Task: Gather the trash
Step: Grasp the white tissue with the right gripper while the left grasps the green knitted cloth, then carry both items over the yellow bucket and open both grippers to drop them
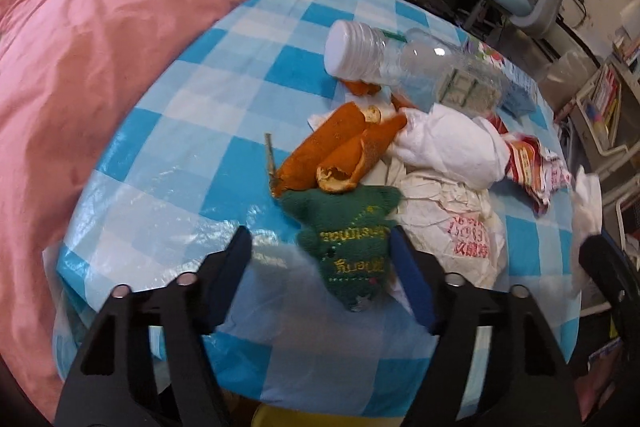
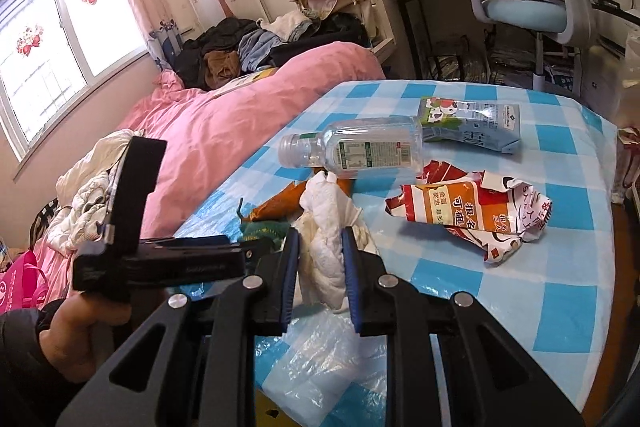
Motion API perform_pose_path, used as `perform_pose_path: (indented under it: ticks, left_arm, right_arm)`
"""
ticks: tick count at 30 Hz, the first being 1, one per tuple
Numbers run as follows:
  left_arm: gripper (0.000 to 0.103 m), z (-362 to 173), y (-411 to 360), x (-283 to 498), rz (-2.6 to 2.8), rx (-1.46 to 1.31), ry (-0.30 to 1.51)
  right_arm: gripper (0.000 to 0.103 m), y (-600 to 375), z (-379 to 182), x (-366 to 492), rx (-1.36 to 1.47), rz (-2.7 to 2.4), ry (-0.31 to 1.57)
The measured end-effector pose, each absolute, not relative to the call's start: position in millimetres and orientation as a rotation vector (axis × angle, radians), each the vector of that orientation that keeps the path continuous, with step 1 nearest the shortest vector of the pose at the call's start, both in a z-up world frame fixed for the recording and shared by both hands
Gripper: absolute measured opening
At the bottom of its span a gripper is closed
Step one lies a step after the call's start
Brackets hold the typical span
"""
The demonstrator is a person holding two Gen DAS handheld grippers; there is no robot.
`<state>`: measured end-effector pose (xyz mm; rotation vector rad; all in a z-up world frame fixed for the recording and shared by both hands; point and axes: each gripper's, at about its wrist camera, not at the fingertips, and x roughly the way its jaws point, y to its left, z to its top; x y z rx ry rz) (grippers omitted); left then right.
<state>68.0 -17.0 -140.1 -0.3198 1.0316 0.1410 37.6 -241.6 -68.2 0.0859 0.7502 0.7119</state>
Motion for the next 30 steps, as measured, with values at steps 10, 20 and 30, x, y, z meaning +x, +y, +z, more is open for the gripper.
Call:
perform_pose_path:
  ticks: [10,20,30]
  left_arm:
    - [0.028,-120,-17,53,0.055,-0.341,0.983]
    - [0.028,-90,-26,5,0.081,-0.178,0.898]
    - [0.028,-95,-36,-54,0.032,-0.144,0.914]
  right_arm:
    - [0.022,-237,-71,35,0.062,0.753,0.758]
    - [0.023,-229,-69,3,0.049,0.813,0.776]
    - [0.023,-226,-101,-70,0.108,0.86,0.907]
